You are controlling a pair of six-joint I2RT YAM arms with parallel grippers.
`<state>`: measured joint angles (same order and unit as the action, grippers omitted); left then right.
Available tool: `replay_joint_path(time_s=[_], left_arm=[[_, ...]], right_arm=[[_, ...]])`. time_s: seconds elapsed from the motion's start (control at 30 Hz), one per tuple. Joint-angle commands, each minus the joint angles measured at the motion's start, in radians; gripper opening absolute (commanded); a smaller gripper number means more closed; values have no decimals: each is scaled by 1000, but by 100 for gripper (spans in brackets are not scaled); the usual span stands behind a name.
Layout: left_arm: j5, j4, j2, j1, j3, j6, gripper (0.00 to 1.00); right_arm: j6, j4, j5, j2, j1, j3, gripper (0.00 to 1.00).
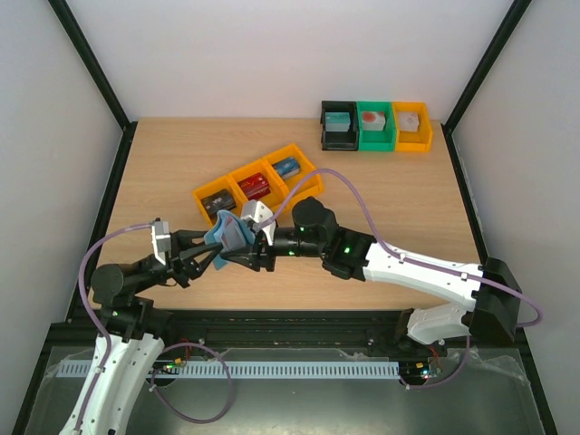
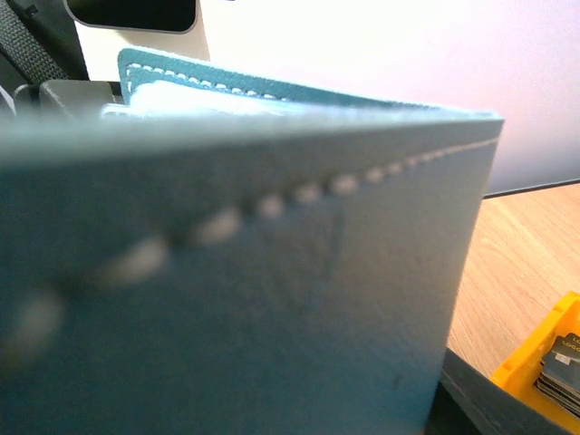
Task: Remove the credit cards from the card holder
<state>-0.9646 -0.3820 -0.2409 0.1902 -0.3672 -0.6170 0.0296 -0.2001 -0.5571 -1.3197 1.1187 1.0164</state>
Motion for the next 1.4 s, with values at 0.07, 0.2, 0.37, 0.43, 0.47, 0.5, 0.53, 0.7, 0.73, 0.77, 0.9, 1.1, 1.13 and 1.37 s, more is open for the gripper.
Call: replay_joint_path(time_s=[0.07,0.2,0.37,0.43,0.47,0.5,0.53,0.7,0.73,0.77,0.9,1.1,1.13,1.37], left_arm=[[109,72,-5,-15,-18,69,42],[139,107,-1,-15,-28,102,43],[185,157,0,-15,-36,144,43],[199,174,1,-15,-35,160,42],[209,185,0,-16,-35,170,42],[217,196,0,-15,-35,177,41],[219,204,-1,-16,-33,184,40],[189,220,1,-14,-27,184,28],[186,221,4,-14,-26,180,23],[184,219,5,-14,-26,177,20],[166,200,6,-15,-21,152,3],[170,172,11,-17,-22,68,2],[160,156,10,-18,-19,54,2],[152,114,6,-21,-16,13,2]], right_arm=[[4,-64,-66,8,14,4,41],[29,-62,-57,-30,15,40,39],[33,-36,-44,-66,14,69,37],[36,-36,-44,-71,14,75,37],[37,-38,-45,-73,14,75,37],[37,-40,-46,-73,14,75,37],[34,-41,-48,-74,14,77,37],[22,-37,-45,-77,15,83,38],[20,-37,-46,-77,15,82,39],[20,-37,-45,-76,15,81,39],[16,-23,-43,-74,15,81,42],[33,-13,47,-33,-5,54,61],[40,-14,50,-31,-13,54,61],[77,-12,81,-26,-41,52,71]])
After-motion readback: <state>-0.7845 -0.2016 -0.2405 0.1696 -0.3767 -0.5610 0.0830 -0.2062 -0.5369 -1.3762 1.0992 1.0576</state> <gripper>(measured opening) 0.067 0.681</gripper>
